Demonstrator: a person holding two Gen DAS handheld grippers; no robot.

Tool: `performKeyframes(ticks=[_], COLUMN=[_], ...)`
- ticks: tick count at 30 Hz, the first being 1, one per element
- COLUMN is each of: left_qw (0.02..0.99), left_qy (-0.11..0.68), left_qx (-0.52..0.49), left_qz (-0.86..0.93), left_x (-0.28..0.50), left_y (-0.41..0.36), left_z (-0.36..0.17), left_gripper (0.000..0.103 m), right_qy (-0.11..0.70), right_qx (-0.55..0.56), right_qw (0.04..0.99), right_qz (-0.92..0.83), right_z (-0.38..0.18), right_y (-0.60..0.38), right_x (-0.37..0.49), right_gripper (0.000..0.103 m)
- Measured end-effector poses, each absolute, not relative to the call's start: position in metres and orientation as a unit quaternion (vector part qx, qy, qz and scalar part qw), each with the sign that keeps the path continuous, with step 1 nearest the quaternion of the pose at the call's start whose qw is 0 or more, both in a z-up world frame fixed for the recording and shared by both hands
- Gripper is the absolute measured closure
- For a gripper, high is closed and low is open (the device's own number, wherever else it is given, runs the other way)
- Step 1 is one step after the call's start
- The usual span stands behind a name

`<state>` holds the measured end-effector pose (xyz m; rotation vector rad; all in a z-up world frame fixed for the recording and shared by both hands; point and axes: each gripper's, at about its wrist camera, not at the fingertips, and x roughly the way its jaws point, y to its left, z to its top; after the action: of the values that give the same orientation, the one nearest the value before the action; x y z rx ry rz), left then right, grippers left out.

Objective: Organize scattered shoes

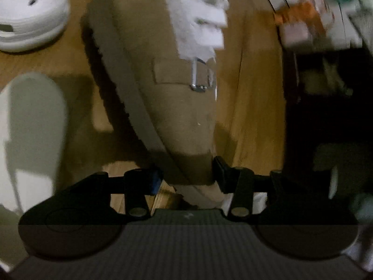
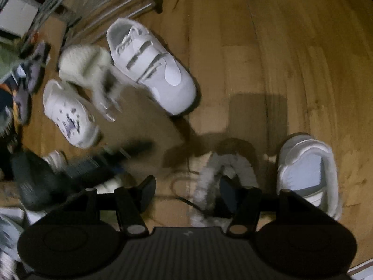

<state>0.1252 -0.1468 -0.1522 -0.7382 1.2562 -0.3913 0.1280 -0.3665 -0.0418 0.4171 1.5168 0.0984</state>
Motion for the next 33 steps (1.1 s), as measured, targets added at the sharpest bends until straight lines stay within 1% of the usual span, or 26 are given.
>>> performKeyframes(ticks=[5,7,8,9,10,11,13,16,19,23,26,33], left_qw=[0.732,0.746,0.758,0.767,0.775,0.778,0.772,0.772,0.798,0.816,0.810,0.815], left_qy=[0.564,0.555,0.552,0.555,0.564,0.569,0.569,0.552,0.522,0.519,0.519,0.509], left_qx=[-0.329,-0.311,-0.291,-0.261,-0.218,-0.193,-0.214,-0.250,-0.249,-0.231,-0.260,-0.273], left_qz=[-0.195,-0.195,-0.191,-0.188,-0.183,-0.180,-0.184,-0.192,-0.171,-0.106,-0.084,-0.050], left_x=[0.087,0.078,0.075,0.075,0.073,0.072,0.072,0.072,0.072,0.072,0.072,0.072], left_y=[-0.138,-0.132,-0.130,-0.132,-0.136,-0.138,-0.129,-0.109,-0.090,-0.066,-0.039,-0.006], left_z=[-0.130,-0.116,-0.109,-0.104,-0.097,-0.093,-0.088,-0.073,-0.053,-0.054,-0.059,-0.060], left_gripper=[0.059,0.059,0.057,0.053,0.044,0.033,0.028,0.014,0.005,0.004,0.004,0.004], right_qy=[0.680,0.681,0.680,0.679,0.678,0.677,0.662,0.642,0.637,0.637,0.639,0.661], right_qx=[0.216,0.230,0.236,0.241,0.245,0.249,0.258,0.270,0.301,0.329,0.328,0.268], right_qw=[0.698,0.693,0.691,0.690,0.689,0.689,0.702,0.718,0.709,0.695,0.694,0.697], right_qz=[0.057,0.063,0.066,0.069,0.070,0.071,0.039,0.019,0.026,0.047,0.051,0.075], right_z=[-0.043,-0.043,-0.043,-0.043,-0.043,-0.044,-0.048,-0.054,-0.065,-0.079,-0.085,-0.094], right_y=[-0.370,-0.370,-0.370,-0.371,-0.371,-0.371,-0.373,-0.371,-0.367,-0.356,-0.347,-0.302], right_x=[0.131,0.132,0.132,0.133,0.134,0.135,0.134,0.135,0.137,0.142,0.146,0.162], right_gripper=[0.041,0.041,0.041,0.041,0.039,0.037,0.036,0.036,0.036,0.036,0.036,0.036])
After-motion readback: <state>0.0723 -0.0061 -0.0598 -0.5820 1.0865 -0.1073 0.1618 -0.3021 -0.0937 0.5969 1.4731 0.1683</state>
